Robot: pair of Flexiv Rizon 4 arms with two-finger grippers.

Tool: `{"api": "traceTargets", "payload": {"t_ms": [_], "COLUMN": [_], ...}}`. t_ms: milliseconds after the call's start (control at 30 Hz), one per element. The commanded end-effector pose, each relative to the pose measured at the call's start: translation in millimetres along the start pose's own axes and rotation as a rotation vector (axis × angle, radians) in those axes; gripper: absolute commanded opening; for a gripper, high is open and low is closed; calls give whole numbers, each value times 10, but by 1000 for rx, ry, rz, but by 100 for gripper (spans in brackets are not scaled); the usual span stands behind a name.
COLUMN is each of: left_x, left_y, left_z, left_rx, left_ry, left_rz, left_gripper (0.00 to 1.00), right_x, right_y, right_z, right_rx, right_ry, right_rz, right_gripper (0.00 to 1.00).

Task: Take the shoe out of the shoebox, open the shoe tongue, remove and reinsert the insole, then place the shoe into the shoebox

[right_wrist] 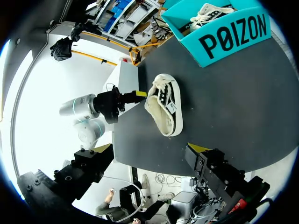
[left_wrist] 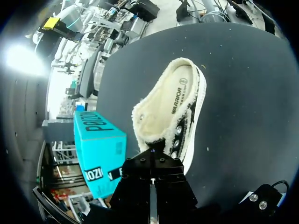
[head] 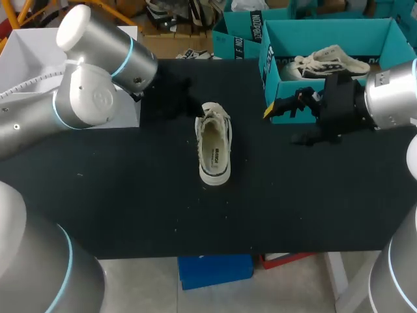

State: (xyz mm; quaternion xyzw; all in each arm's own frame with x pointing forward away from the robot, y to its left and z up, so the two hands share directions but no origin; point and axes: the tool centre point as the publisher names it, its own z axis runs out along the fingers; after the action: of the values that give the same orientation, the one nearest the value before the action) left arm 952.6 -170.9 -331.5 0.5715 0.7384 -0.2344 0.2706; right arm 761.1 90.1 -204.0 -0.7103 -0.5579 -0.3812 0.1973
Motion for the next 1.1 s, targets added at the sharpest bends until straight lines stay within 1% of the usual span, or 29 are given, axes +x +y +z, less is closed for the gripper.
{"api": "traceTargets", "payload": {"t_ms": [33, 133, 233, 400, 567, 733, 833, 1000, 1067, 1100], "left_x": [-98, -143, -137, -29, 100, 109, 52, -62, -87, -96], "left_y": [58, 6, -66, -144, -210, -276, -288, -302, -323, -330], "left_z": [235, 298, 321, 313, 378, 392, 312, 64, -50, -107], "left_rx": [17, 32, 45, 62, 83, 94, 91, 77, 91, 92], "left_ry": [9, 16, 23, 51, 90, 105, 101, 82, 108, 117], "left_rz": [10, 28, 47, 68, 79, 93, 106, 125, 135, 141], "left_gripper": [3, 4, 7, 8, 8, 9, 9, 15, 20, 25], "right_x": [3, 3, 3, 3, 3, 3, 3, 3, 3, 3], "right_y": [1, 1, 1, 1, 1, 1, 1, 1, 1, 1], "right_z": [12, 12, 12, 12, 12, 12, 12, 12, 12, 12], "right_rx": [-1, -1, -1, -1, -1, -1, -1, -1, -1, -1], "right_ry": [0, 0, 0, 0, 0, 0, 0, 0, 0, 0], "right_rz": [0, 0, 0, 0, 0, 0, 0, 0, 0, 0], "right_gripper": [100, 100, 100, 100, 100, 100, 100, 100, 100, 100]}}
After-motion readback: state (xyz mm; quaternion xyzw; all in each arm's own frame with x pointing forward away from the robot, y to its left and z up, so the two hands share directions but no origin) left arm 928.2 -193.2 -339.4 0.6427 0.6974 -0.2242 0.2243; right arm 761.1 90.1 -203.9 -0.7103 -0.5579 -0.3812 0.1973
